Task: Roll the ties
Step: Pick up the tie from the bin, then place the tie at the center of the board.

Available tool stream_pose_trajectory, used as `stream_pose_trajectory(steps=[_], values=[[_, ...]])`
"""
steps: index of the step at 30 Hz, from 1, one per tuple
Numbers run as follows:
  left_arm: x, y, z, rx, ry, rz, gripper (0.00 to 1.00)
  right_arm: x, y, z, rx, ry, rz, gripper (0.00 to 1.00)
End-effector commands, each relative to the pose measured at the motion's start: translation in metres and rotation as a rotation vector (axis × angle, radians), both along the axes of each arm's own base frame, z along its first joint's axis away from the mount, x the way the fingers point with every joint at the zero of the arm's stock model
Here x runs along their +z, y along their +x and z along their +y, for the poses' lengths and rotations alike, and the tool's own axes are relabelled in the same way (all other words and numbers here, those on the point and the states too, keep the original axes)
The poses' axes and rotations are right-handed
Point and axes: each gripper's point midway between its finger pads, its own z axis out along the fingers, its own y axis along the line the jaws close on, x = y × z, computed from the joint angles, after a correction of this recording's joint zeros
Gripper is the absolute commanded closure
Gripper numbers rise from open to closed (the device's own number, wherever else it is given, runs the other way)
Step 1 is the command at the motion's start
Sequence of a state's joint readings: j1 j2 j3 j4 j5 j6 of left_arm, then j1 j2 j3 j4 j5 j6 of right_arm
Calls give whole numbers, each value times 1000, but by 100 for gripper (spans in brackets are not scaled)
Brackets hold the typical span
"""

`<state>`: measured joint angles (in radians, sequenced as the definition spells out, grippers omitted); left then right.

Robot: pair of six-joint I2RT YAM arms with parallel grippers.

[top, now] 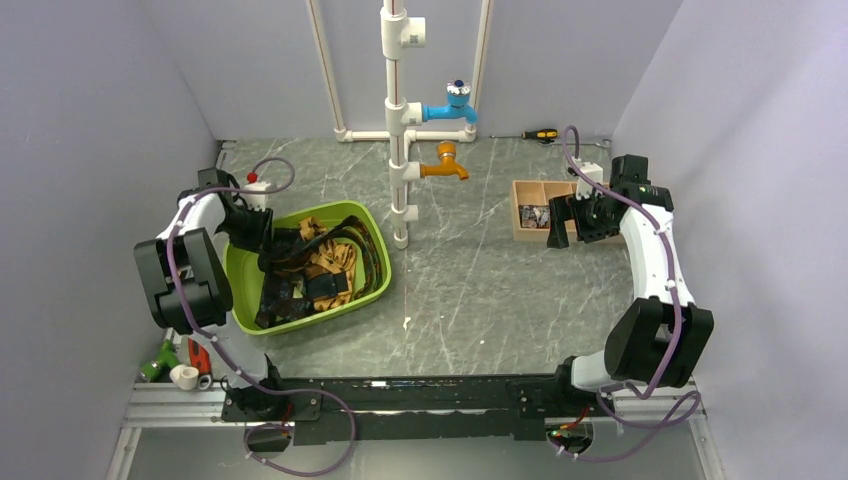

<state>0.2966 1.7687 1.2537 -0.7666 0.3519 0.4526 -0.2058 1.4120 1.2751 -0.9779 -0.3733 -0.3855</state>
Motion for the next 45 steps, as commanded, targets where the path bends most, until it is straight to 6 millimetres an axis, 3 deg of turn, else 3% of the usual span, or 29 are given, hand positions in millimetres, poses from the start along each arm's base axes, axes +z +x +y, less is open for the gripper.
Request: stream_pose_trajectory(steps=[1,5,6,9,16,20,24,29,32,35,37,39,41,42,45], values=[[32,23,-4,-10,6,-120,71,15,-4,-1,5,-27,-40,0],[72,19,-6,-9,49,-208,97,13,-11,4,18,-12,-46,0],[86,17,-8,-11,48,-236,100,13,-12,6,22,-5,-46,0],[138,14,-16,-22,52,-359,100,19,-8,9,38,8,-71,0],[285,1,-34,-35,76,-690,100,43,7,27,98,54,-135,0],[357,-5,-33,1,107,-832,100,54,15,35,128,62,-159,0],[386,-17,-46,-53,78,-876,100,59,18,42,145,58,-176,0],[372,-42,-75,-182,-1,-863,100,59,12,49,161,59,-178,0],[340,-55,-97,-265,-66,-786,100,56,7,51,166,57,-168,0],[286,-73,-129,-403,-107,-643,99,55,4,51,172,47,-165,0],[241,-89,-142,-501,-96,-517,81,53,2,50,174,35,-162,0],[205,-98,-139,-508,-74,-410,39,52,1,48,175,26,-156,0],[181,-97,-121,-445,-38,-359,13,51,0,48,177,22,-148,0],[175,-96,-113,-424,-42,-355,6,51,0,48,178,22,-146,0],[153,-95,-85,-393,18,-335,3,51,-3,48,184,19,-143,0]])
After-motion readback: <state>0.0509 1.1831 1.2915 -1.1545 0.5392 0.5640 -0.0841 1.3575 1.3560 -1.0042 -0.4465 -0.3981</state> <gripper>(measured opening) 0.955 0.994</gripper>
